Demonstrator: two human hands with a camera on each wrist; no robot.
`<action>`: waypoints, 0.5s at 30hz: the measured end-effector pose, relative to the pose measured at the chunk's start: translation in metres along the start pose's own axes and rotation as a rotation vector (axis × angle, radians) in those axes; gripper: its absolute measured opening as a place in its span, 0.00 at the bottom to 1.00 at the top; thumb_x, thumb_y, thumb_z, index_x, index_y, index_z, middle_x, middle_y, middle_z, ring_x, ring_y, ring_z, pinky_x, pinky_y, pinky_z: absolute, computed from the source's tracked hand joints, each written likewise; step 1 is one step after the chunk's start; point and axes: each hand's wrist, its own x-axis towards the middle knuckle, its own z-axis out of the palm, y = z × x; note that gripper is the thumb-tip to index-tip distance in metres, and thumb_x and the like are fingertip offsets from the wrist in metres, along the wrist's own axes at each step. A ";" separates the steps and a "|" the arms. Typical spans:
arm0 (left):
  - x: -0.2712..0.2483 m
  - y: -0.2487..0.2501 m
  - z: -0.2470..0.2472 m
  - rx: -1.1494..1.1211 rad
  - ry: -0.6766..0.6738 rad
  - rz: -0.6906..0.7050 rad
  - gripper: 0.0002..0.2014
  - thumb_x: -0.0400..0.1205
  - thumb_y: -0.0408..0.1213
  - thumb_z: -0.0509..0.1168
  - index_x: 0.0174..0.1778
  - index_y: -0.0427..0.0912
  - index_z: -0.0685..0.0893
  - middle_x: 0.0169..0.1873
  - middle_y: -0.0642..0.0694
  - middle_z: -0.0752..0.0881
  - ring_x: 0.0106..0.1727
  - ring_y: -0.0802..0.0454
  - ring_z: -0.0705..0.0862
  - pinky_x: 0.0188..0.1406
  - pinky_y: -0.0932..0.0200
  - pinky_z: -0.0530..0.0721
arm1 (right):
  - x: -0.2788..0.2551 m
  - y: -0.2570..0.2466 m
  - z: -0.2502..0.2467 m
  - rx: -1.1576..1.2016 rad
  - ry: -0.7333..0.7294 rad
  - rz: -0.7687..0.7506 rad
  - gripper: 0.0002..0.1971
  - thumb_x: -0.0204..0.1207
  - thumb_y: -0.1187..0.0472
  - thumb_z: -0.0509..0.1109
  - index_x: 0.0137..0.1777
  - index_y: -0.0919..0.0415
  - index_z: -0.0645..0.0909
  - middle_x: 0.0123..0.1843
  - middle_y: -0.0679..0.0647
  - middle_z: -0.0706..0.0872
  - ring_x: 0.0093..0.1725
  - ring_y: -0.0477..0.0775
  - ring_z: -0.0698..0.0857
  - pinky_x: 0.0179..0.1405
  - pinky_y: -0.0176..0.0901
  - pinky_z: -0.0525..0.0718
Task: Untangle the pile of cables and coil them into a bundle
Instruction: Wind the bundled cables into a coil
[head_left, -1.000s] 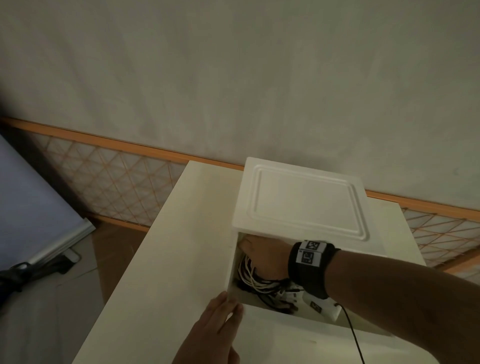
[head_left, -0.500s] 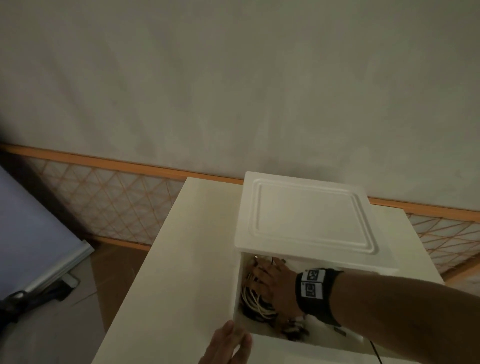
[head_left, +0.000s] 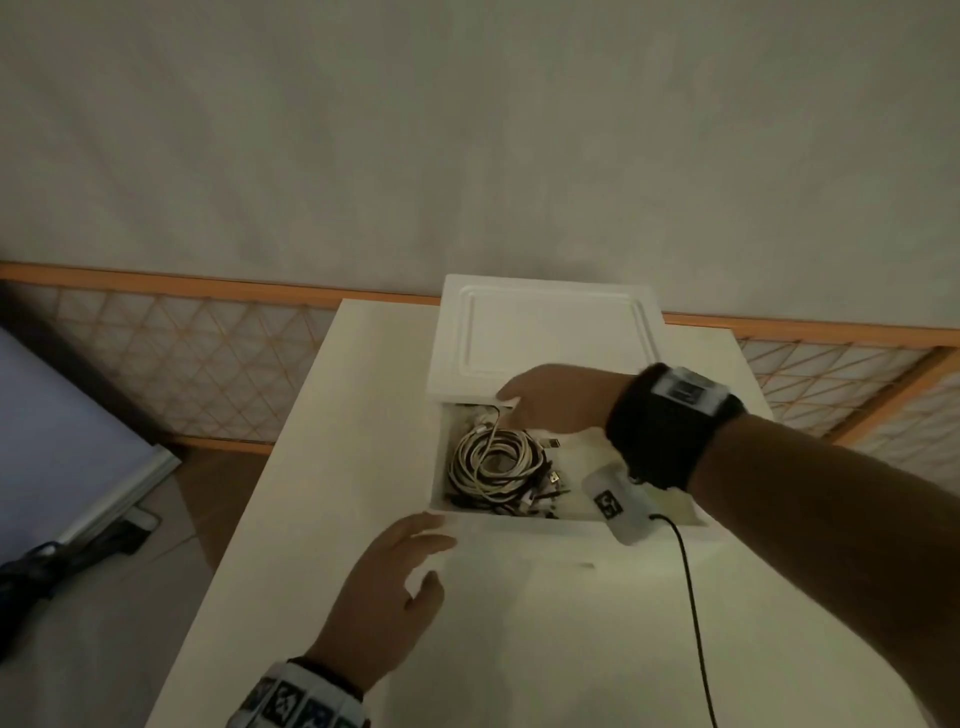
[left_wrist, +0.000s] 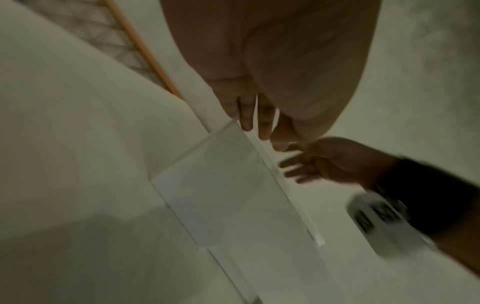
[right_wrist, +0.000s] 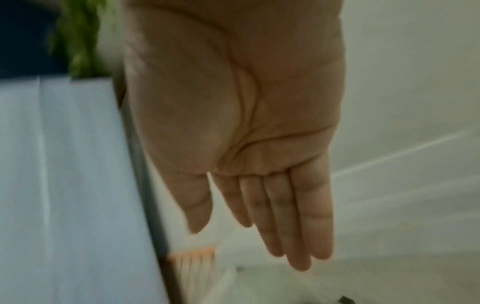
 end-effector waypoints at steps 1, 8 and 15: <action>-0.005 0.006 0.000 -0.078 0.079 -0.075 0.12 0.72 0.40 0.61 0.47 0.53 0.86 0.54 0.68 0.83 0.59 0.70 0.79 0.56 0.77 0.75 | -0.017 0.008 -0.001 0.168 0.099 0.081 0.19 0.81 0.51 0.64 0.66 0.62 0.79 0.65 0.58 0.83 0.62 0.59 0.82 0.59 0.46 0.76; -0.006 -0.004 0.032 -0.356 -0.087 -0.718 0.09 0.78 0.24 0.65 0.40 0.42 0.86 0.39 0.45 0.88 0.43 0.47 0.85 0.47 0.52 0.85 | -0.138 0.099 0.096 0.327 0.190 0.757 0.12 0.75 0.59 0.63 0.36 0.65 0.81 0.26 0.55 0.87 0.28 0.56 0.87 0.33 0.41 0.81; 0.021 0.012 0.045 -1.033 0.204 -1.016 0.12 0.86 0.27 0.57 0.62 0.27 0.78 0.55 0.33 0.83 0.59 0.39 0.81 0.62 0.50 0.78 | -0.113 0.073 0.168 1.997 0.577 0.584 0.27 0.84 0.48 0.59 0.72 0.69 0.65 0.59 0.72 0.80 0.53 0.70 0.84 0.49 0.64 0.83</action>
